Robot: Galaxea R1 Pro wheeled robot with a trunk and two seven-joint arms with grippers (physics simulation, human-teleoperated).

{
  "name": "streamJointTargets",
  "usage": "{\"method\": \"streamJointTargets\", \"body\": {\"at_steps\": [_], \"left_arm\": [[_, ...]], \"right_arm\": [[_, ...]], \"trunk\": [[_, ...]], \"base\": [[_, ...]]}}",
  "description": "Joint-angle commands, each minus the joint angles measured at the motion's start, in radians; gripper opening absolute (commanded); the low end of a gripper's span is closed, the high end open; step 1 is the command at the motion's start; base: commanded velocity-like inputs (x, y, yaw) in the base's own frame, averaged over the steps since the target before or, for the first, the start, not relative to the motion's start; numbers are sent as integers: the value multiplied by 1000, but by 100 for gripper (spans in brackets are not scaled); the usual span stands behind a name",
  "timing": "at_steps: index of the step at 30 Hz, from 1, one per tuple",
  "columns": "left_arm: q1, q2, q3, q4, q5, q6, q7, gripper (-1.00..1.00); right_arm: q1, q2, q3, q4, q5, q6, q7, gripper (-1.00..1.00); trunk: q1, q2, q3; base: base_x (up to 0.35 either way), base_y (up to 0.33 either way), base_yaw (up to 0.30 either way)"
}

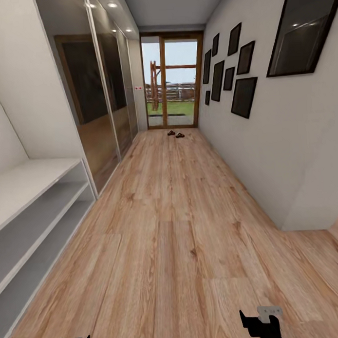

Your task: Pick up the two gym shoes and the two sandals from the corridor floor and place them onto the hallstand (shoe rack) in the corridor, making sure they are on the rack and not on the floor. Arrange them so the two gym shoes are next to each other and the two sandals are next to each other.

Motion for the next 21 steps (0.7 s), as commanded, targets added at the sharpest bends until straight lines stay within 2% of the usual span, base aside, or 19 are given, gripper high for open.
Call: {"method": "streamJointTargets", "body": {"at_steps": [1,21], "left_arm": [[-1,0,3,1,10,0,-10,100],[-1,-9,2,2,7,1,-10,100]], "right_arm": [[-1,0,-5,1,0,-3,6,100],[-1,-2,-5,2,1,-3,7,100]], "trunk": [[0,0,-1],[0,0,-1]], "base": [[339,0,0],[339,0,0]]}}
